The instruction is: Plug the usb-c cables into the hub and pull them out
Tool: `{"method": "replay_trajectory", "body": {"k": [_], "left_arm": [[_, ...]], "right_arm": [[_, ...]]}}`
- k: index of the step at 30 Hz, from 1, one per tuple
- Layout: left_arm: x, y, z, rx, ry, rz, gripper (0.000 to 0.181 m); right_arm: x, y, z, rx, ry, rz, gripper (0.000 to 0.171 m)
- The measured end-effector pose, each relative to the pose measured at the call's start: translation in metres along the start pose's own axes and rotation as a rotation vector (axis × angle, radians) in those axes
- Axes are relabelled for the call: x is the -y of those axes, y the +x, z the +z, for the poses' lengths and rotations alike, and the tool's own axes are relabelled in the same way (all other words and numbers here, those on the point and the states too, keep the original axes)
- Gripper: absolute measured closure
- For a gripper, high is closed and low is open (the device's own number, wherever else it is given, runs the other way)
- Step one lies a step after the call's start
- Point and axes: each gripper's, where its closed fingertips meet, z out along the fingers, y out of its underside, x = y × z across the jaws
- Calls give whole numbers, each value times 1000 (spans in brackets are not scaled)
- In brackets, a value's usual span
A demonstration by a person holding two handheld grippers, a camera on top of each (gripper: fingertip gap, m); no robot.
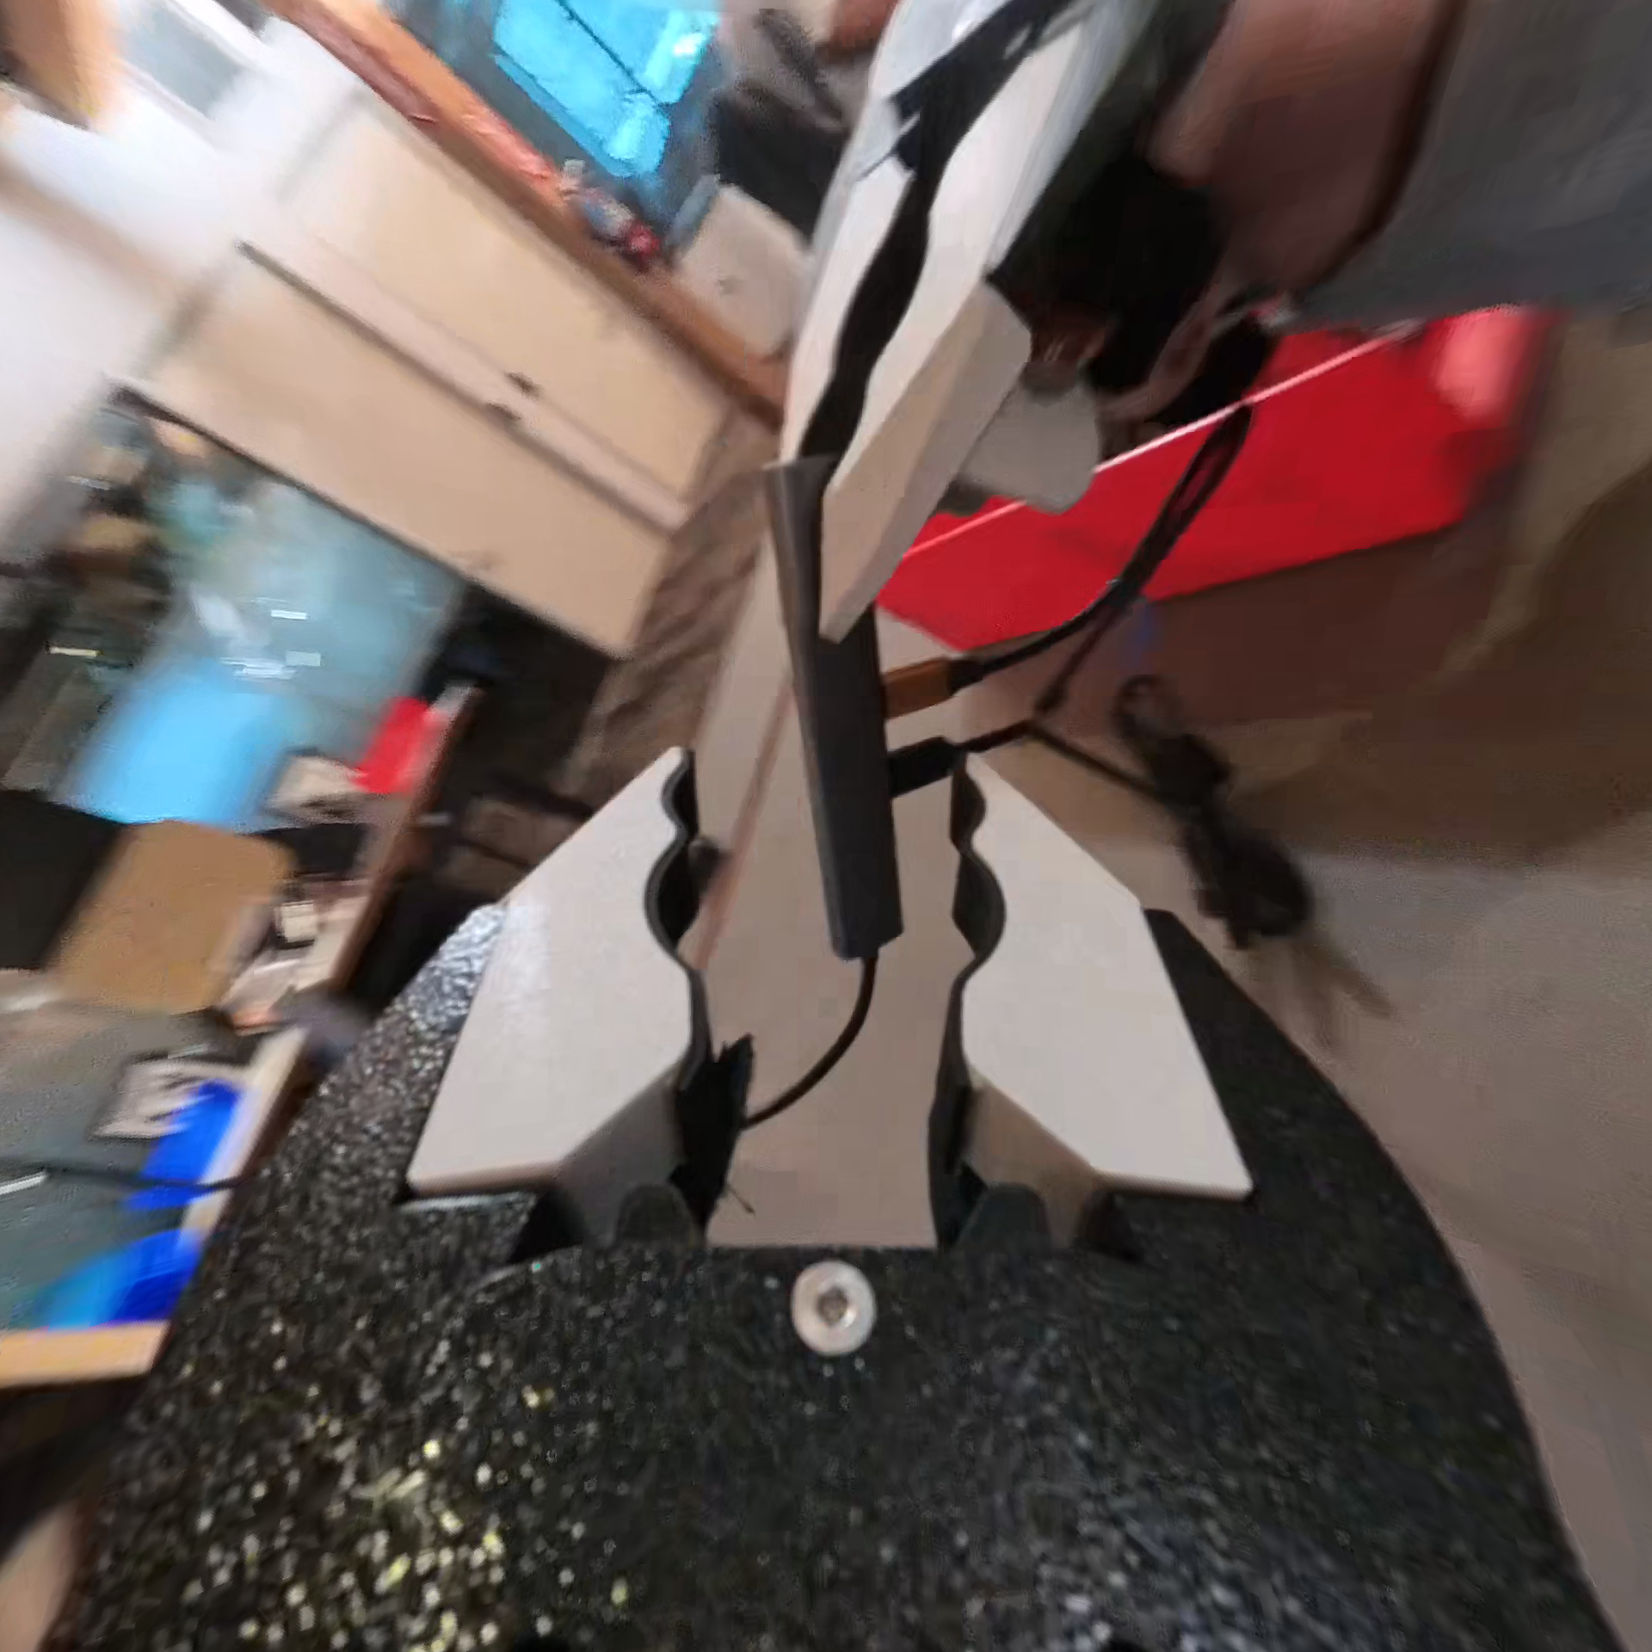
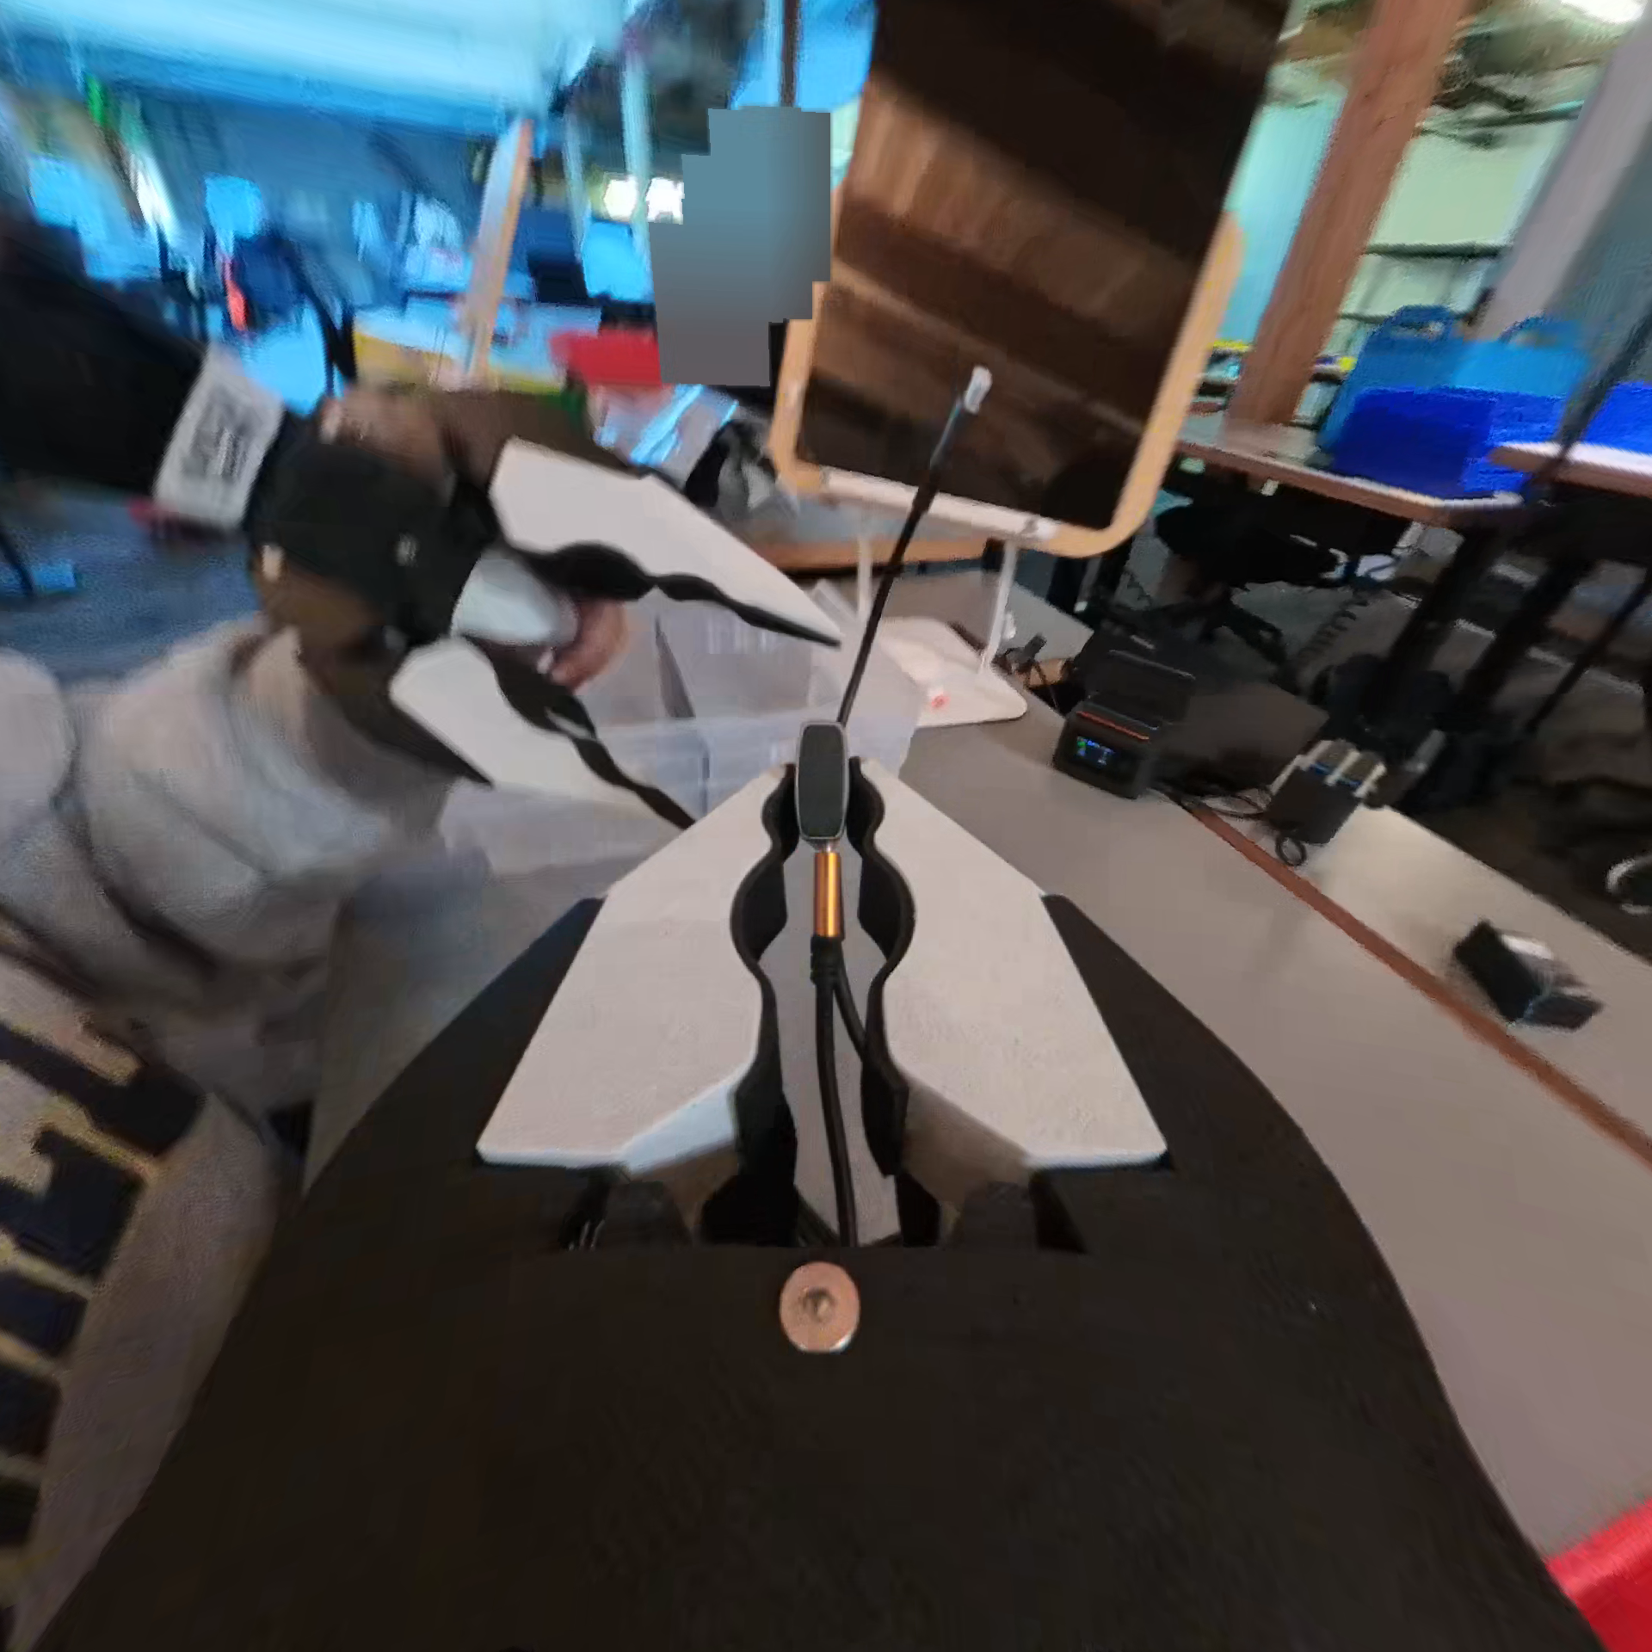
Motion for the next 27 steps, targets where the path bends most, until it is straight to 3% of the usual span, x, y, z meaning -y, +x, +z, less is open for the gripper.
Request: {"method": "replay_trajectory", "body": {"k": [7, 11, 16, 25, 27], "left_arm": [[-14, 47, 4, -348, -67, -172, 170], [-14, 46, 5, -341, -10, -270, 172], [-10, 37, -4, -323, 120, -399, 174], [-2, 42, -14, -359, 245, -440, 174], [-1, 43, -15, -355, 252, -436, 174]], "right_arm": [[-18, -42, 4, 205, -188, -319, 163], [-20, -41, 6, 173, -187, -375, 162], [-17, -30, -3, 117, -124, -319, 150], [-31, -38, 4, 173, -232, -346, 156], [-34, -40, 5, 184, -246, -355, 166]]}}
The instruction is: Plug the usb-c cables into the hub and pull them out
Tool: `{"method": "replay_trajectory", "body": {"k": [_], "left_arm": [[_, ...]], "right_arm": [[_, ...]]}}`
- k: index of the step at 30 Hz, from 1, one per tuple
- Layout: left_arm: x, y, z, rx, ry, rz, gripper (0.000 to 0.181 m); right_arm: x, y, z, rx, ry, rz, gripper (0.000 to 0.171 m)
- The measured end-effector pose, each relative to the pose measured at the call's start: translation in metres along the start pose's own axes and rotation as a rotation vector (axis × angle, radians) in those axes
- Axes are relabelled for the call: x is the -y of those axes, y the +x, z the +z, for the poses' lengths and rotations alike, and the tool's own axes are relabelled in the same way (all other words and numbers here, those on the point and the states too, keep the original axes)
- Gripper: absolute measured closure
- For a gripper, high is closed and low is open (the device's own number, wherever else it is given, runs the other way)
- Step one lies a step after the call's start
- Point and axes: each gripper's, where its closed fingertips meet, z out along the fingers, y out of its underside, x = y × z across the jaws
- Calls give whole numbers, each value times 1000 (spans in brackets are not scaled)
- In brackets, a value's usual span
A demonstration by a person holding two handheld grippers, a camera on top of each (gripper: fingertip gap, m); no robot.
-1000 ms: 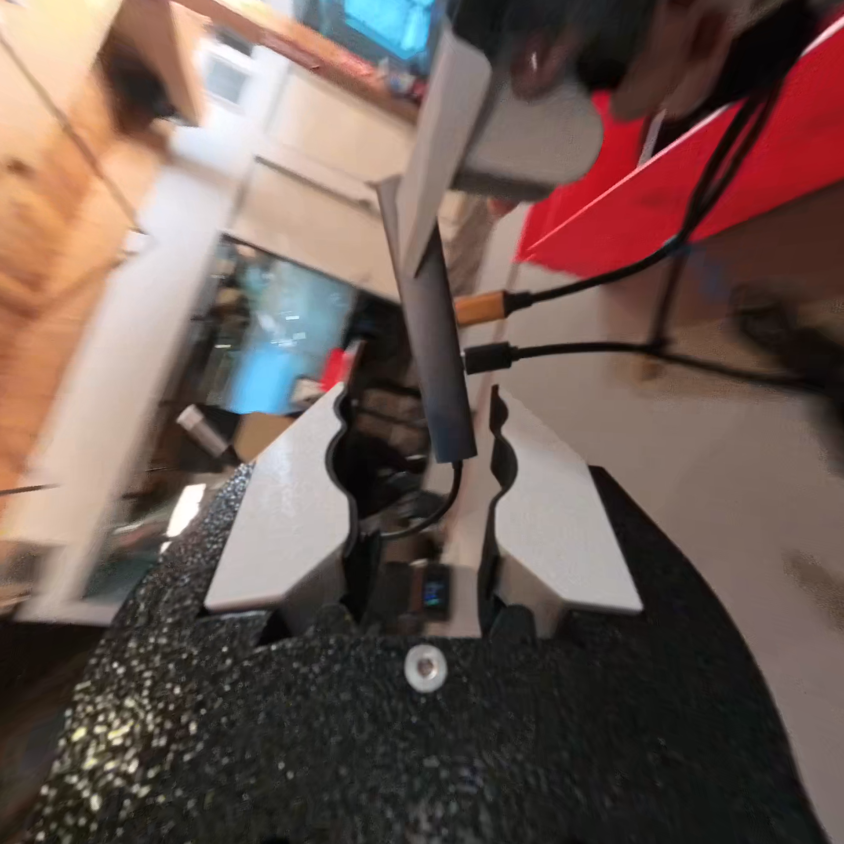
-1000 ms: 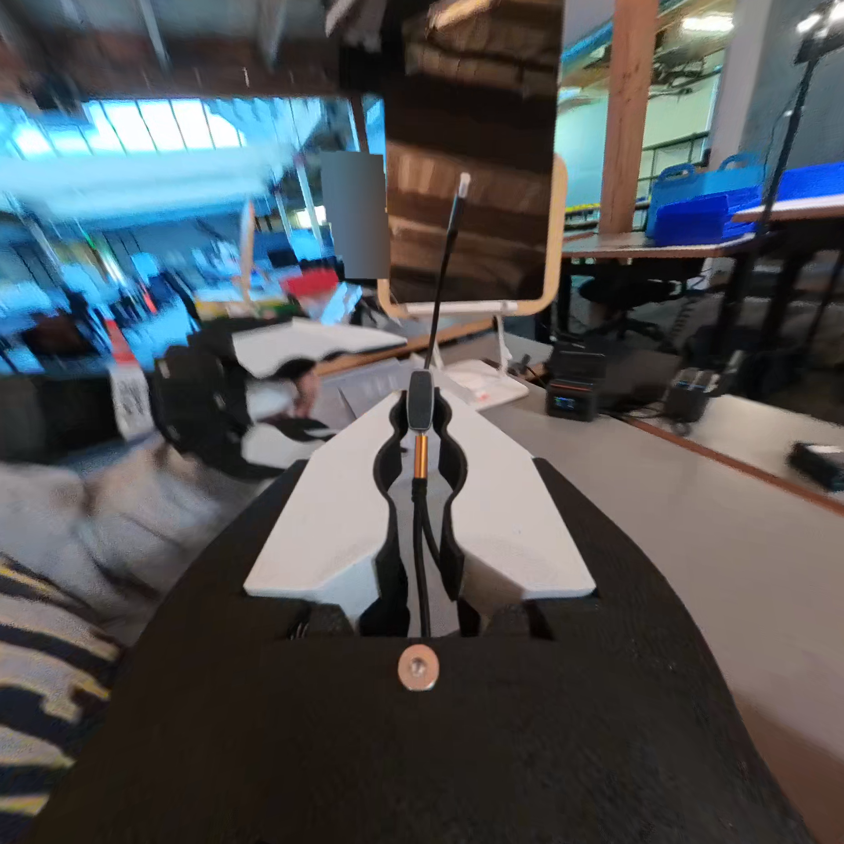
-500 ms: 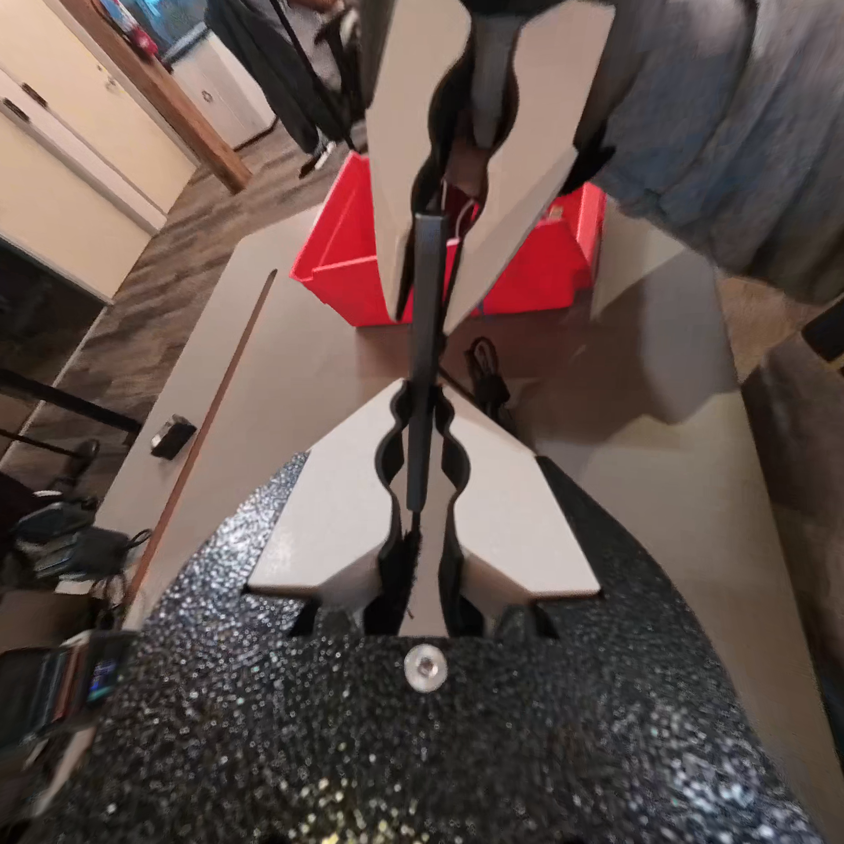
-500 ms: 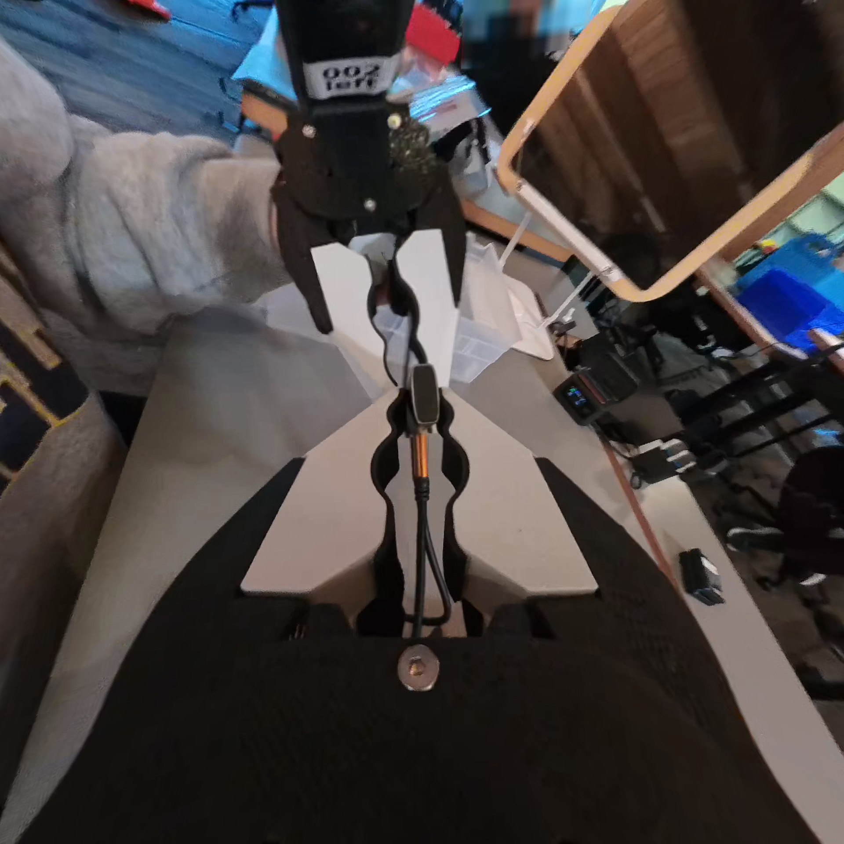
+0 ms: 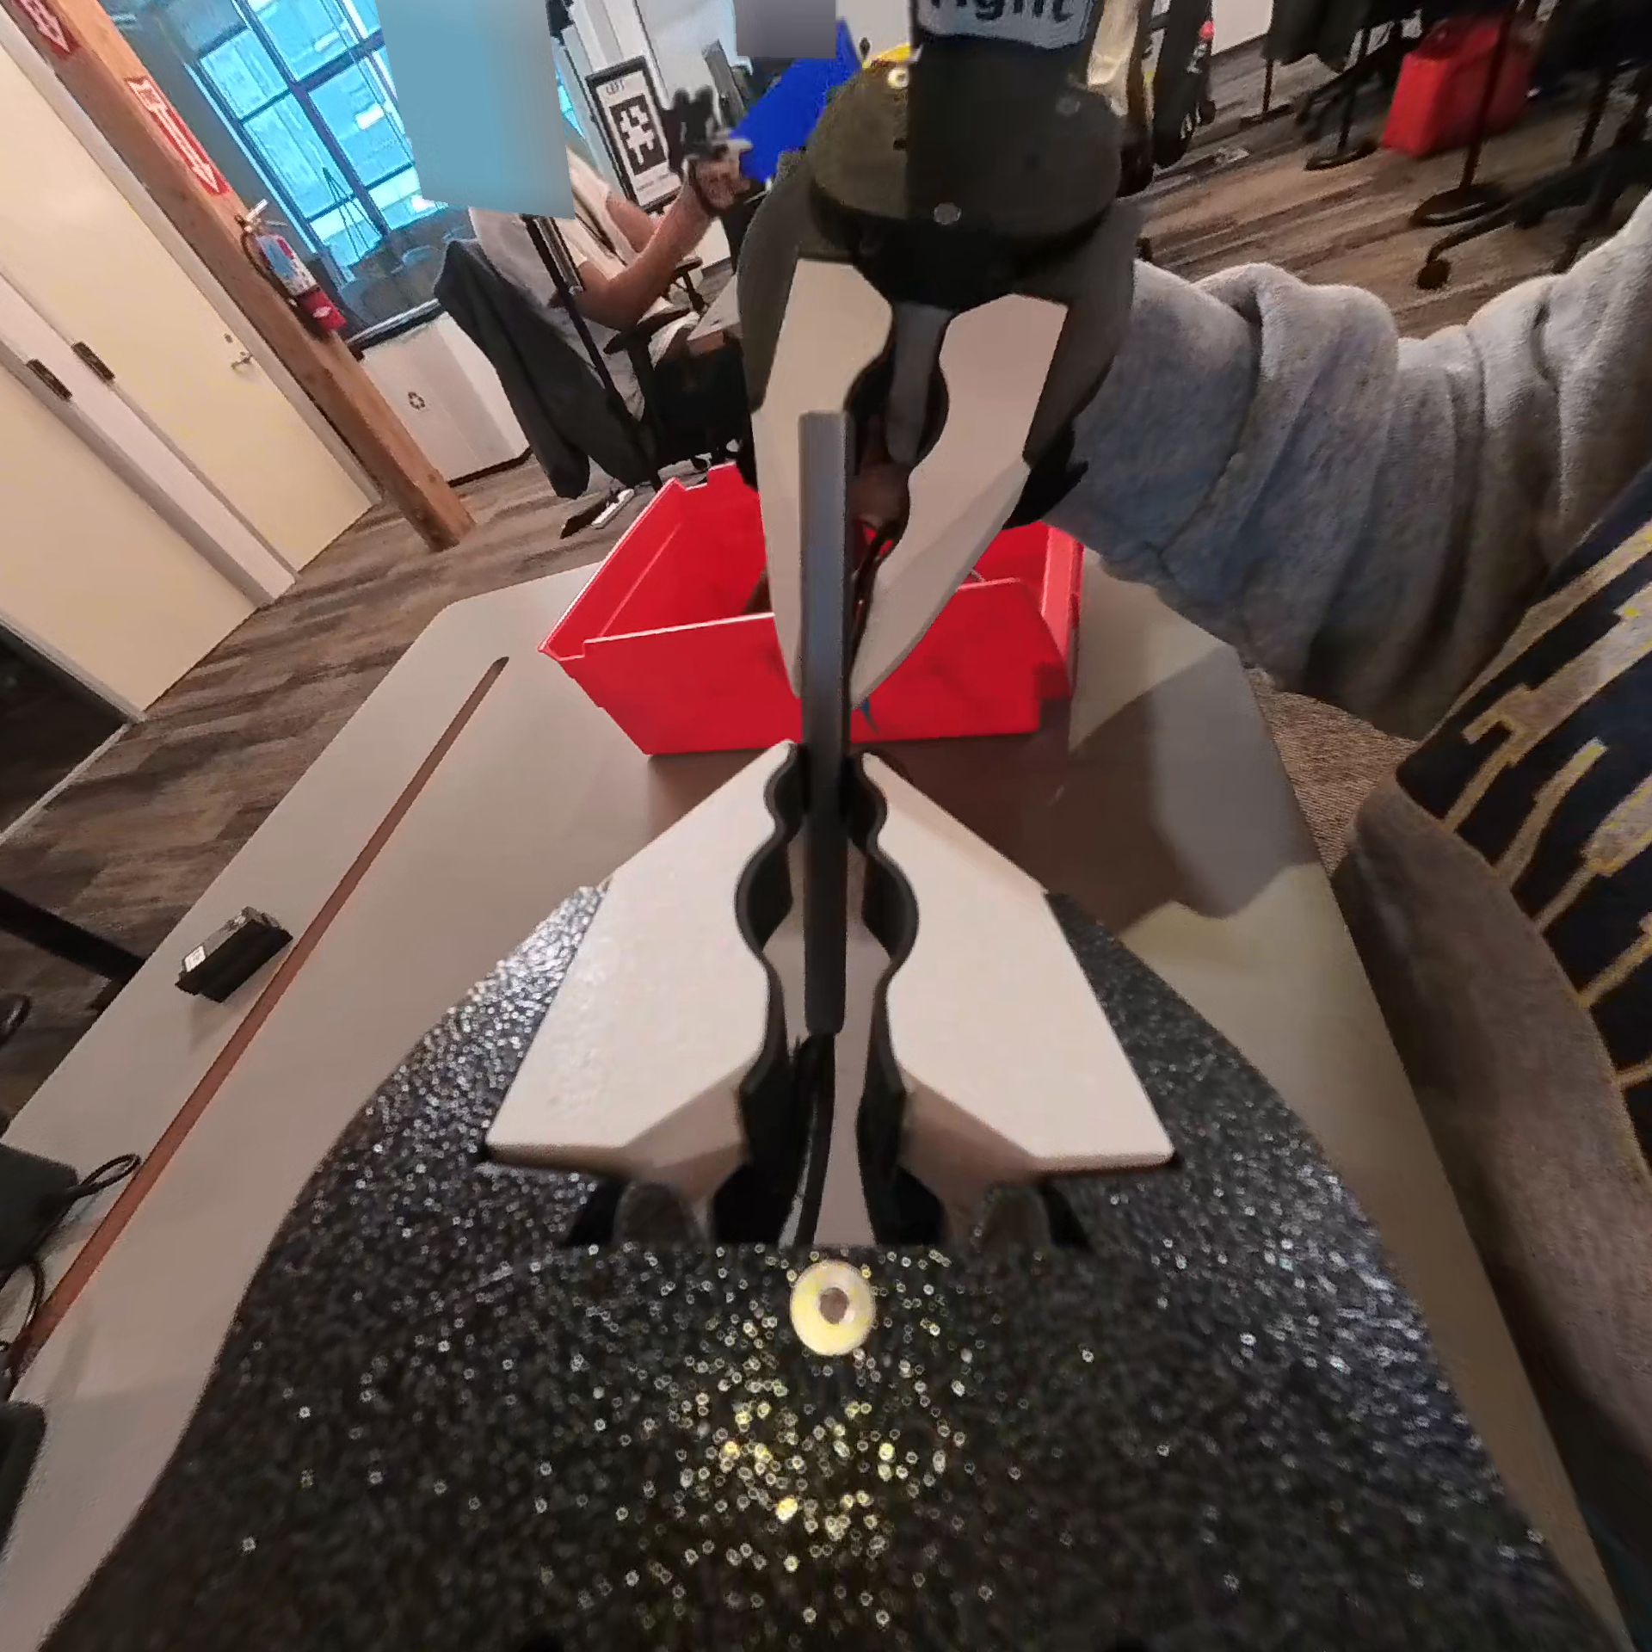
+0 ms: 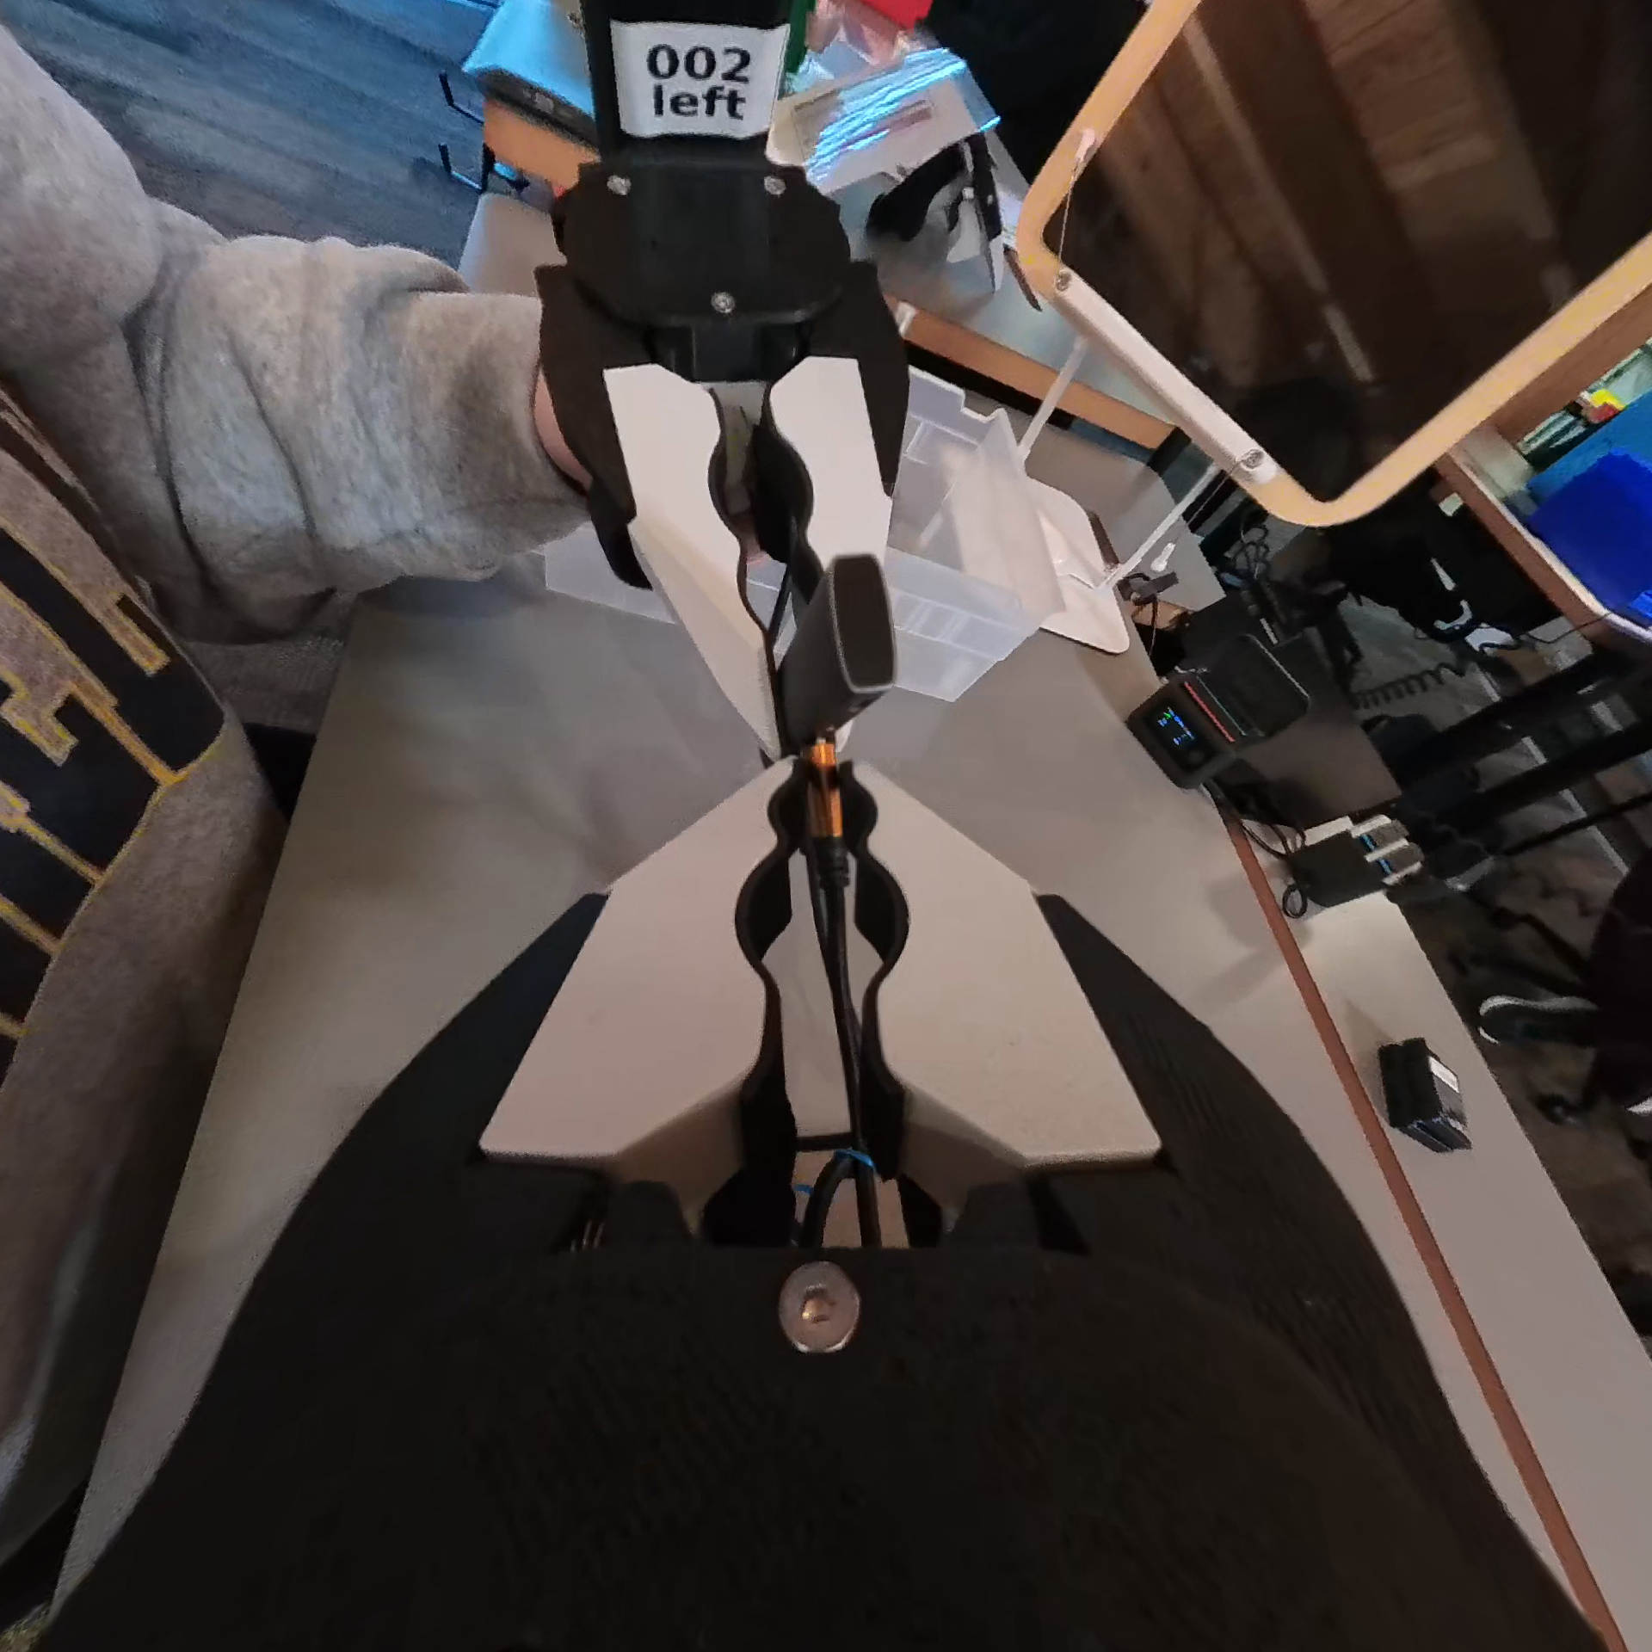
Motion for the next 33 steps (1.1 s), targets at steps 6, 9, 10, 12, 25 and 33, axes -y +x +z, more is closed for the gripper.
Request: {"method": "replay_trajectory", "body": {"k": [6, 9, 10, 12, 25, 33], "left_arm": [[5, 6, -2, -33, 56, -10, 174], [3, 7, -2, -43, 54, -12, 174], [3, 7, -2, -43, 53, -7, 174], [2, 7, -2, -46, 50, -1, 174], [24, 43, -12, -4, -65, 167, 174], [39, 28, -82, 149, 121, 9, 174]], "right_arm": [[-6, -5, 6, 16, -48, -27, 162], [-7, -7, 7, 16, -51, -30, 166], [-7, -7, 7, 13, -47, -29, 166], [-6, -7, 7, 13, -36, -25, 165], [9, -41, -6, 11, 43, -99, 166], [-15, -35, -79, -120, 8, 52, 167]]}}
